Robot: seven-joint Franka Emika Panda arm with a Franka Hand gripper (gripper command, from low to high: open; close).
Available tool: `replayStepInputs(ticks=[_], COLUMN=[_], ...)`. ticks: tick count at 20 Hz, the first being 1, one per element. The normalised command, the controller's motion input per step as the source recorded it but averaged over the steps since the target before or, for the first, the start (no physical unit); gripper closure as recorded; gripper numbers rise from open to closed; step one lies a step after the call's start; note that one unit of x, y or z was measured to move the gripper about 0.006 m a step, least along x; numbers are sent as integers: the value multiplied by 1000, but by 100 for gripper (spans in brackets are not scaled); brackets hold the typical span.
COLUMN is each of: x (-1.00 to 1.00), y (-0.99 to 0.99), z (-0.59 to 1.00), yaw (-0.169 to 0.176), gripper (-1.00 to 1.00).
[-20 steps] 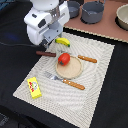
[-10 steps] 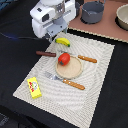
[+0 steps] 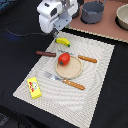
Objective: Interact with the objects in diverse but meaningful ways.
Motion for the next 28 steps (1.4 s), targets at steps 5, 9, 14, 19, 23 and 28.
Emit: replayStepInputs(ticks=[5,9,14,19,23,28], x=[403,528,521,356,190,125], y=[11,2,51,71,94,123], z=[0,0,-14,-74,-119,-210], yaw=[-3,-5,-1,0,0,0], gripper=[-100,-100,-100,-100,-100,-100])
